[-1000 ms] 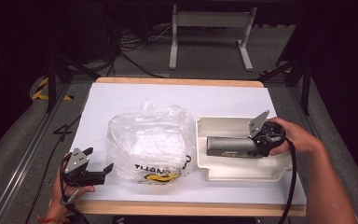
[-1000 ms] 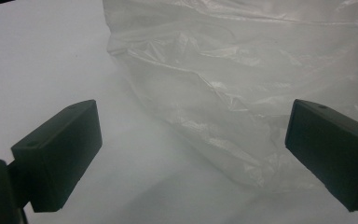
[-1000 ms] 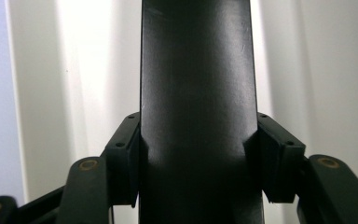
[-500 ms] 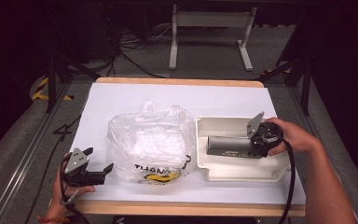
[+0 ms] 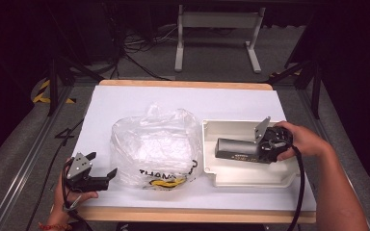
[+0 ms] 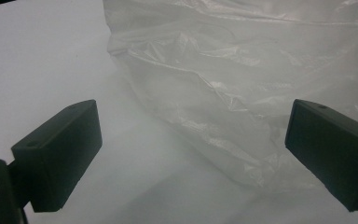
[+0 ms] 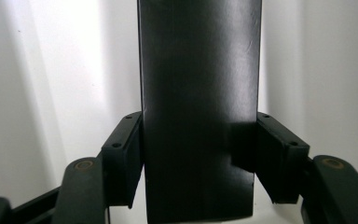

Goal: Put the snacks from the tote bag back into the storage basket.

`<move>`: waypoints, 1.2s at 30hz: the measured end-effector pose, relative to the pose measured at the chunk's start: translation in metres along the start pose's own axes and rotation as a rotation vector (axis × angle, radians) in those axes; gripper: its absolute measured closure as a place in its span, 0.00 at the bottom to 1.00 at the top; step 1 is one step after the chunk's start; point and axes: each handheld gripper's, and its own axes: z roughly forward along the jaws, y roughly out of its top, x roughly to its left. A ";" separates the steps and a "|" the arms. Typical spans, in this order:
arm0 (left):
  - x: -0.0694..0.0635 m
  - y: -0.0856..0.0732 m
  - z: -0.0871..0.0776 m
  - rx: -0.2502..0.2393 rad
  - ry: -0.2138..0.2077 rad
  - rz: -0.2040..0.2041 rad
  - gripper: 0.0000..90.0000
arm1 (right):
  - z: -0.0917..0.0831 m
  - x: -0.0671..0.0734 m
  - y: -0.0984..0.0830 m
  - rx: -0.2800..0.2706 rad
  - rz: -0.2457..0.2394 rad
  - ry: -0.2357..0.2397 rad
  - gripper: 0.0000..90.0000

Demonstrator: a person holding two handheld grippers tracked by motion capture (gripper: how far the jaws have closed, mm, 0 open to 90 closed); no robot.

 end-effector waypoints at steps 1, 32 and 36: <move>0.000 0.000 0.000 0.000 0.000 0.000 0.05 | 0.000 -0.001 -0.001 -0.001 0.003 -0.006 0.43; 0.000 0.000 -0.001 -0.004 0.004 0.003 0.05 | -0.033 0.017 -0.030 -0.297 0.183 -0.225 0.28; 0.000 0.000 -0.001 -0.004 0.005 0.003 0.05 | -0.034 0.019 -0.032 -0.318 0.206 -0.248 0.27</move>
